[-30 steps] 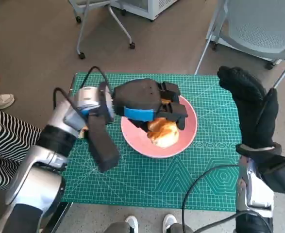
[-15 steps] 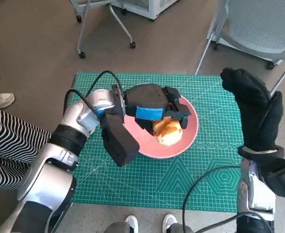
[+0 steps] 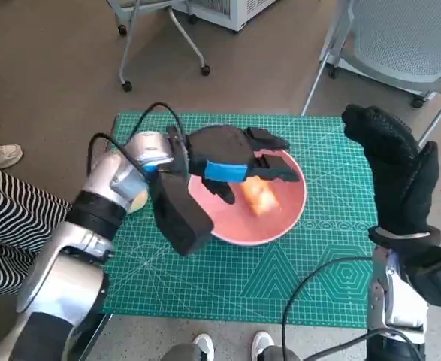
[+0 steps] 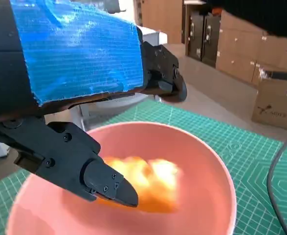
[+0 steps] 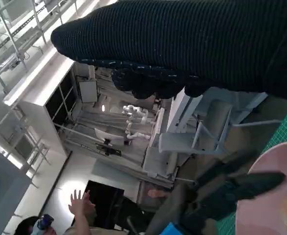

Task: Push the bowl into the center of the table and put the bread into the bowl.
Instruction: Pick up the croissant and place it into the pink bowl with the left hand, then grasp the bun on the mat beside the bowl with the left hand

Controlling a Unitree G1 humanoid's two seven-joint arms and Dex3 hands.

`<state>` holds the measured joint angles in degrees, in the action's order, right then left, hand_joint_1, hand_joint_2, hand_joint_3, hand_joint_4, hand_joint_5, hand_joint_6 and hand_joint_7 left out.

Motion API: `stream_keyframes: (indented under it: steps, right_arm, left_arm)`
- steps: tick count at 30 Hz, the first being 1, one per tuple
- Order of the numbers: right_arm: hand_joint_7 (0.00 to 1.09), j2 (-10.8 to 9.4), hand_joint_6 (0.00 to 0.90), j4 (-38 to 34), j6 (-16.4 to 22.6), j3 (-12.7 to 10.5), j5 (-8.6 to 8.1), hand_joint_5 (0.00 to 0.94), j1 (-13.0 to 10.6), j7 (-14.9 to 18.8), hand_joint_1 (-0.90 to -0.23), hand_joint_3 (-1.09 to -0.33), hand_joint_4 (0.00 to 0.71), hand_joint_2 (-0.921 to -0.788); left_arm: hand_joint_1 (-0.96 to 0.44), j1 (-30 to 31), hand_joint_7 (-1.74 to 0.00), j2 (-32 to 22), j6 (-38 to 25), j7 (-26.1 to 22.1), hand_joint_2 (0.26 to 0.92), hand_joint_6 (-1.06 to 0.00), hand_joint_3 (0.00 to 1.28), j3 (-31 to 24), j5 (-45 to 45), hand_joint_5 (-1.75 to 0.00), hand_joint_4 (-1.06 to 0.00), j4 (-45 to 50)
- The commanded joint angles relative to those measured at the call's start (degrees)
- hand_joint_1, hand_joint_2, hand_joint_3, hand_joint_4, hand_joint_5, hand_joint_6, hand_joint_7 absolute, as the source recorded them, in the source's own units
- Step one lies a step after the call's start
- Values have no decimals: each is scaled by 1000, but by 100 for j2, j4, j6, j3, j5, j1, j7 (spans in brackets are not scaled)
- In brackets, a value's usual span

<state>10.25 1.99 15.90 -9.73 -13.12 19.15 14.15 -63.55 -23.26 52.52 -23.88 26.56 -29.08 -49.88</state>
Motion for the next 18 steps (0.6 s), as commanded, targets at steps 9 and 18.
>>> stream_keyframes:
  steps: [9, 18]
  right_arm:
    - [546, -60, 72, -128, -10, 29, -30, 0, -74, -16, -719, -678, 207, -921]
    - [546, -77, 73, -203, 38, 43, -51, 0, -22, 2, -719, -678, 206, -921]
  left_arm:
    - [-321, 217, -152, -1227, 213, -625, 776, -222, 0, -749, 869, -2, -113, 448]
    - [-383, 373, -133, -1923, 11, -991, 824, -214, 24, -1164, 1193, 0, -101, 395]
